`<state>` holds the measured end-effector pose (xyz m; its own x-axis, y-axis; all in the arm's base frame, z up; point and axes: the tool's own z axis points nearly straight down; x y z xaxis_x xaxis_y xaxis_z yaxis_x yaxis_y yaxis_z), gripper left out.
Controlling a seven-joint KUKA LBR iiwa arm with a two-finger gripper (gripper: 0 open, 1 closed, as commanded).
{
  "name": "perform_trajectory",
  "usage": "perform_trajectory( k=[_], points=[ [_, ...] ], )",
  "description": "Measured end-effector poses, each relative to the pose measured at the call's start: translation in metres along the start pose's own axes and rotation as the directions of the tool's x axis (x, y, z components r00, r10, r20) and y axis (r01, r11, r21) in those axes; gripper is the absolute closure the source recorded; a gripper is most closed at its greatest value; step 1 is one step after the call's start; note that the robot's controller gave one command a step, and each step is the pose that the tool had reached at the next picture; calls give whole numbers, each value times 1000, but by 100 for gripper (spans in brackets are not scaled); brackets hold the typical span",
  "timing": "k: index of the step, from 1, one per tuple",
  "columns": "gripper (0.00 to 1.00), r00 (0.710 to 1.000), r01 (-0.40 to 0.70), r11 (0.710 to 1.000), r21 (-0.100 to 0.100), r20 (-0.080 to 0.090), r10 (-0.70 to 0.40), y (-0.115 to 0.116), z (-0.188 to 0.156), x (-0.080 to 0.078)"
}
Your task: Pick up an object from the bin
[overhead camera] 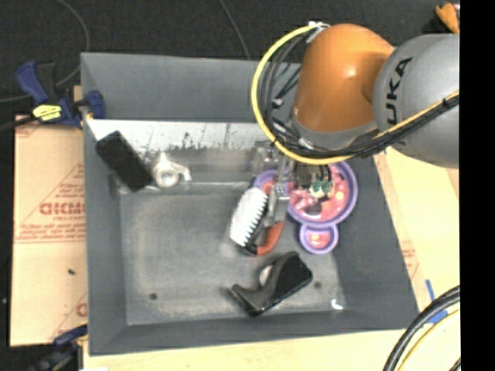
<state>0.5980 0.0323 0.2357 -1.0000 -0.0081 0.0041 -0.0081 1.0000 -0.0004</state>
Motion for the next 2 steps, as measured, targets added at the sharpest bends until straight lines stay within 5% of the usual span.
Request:
perform_trajectory(
  k=[1, 2],
  points=[
    [0, 1000, -1, 1000, -1, 9, 1, 0, -5, -1],
    [0, 984, 177, 984, 2, 8, -177, -21, 75, -10]
  ],
)
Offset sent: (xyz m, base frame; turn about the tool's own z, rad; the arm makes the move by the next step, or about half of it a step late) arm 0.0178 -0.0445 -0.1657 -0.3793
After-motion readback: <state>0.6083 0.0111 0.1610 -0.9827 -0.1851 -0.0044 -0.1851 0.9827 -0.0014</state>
